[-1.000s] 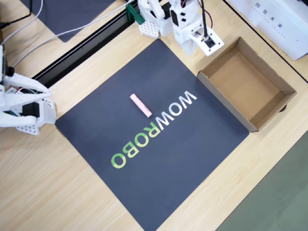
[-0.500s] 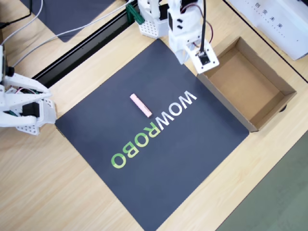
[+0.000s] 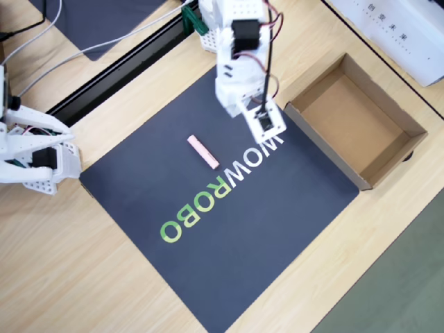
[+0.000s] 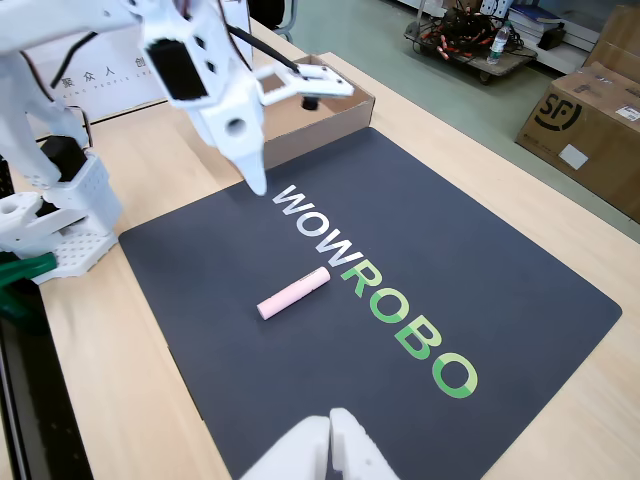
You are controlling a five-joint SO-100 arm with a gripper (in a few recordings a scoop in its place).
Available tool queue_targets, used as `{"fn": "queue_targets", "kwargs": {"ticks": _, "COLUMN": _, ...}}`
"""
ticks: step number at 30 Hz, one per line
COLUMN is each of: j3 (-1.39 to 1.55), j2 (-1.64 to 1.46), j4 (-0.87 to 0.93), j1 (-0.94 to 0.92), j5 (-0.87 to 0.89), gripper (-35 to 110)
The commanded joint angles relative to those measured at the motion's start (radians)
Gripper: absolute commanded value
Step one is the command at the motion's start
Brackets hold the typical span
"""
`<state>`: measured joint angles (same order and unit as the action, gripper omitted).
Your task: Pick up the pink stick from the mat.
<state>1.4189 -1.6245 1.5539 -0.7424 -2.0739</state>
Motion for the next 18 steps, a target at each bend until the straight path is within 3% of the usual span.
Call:
{"fn": "queue_targets", "kwargs": {"ticks": 1, "j3": -0.091, "j2": 0.060, "j4": 0.000, "j1": -0.060, "j5": -0.058, "gripper": 0}}
{"fn": "queue_targets", "kwargs": {"ticks": 9, "j3": -0.195, "j2": 0.284, "j4": -0.133, "j1": -0.132, "j5": -0.126, "gripper": 0}}
{"fn": "queue_targets", "kwargs": {"ticks": 16, "j3": -0.319, "j2": 0.437, "j4": -0.137, "j1": -0.190, "j5": -0.166, "gripper": 0}}
{"fn": "queue_targets", "kwargs": {"ticks": 18, "j3": -0.333, "j2": 0.454, "j4": -0.137, "j1": -0.201, "j5": -0.169, "gripper": 11}}
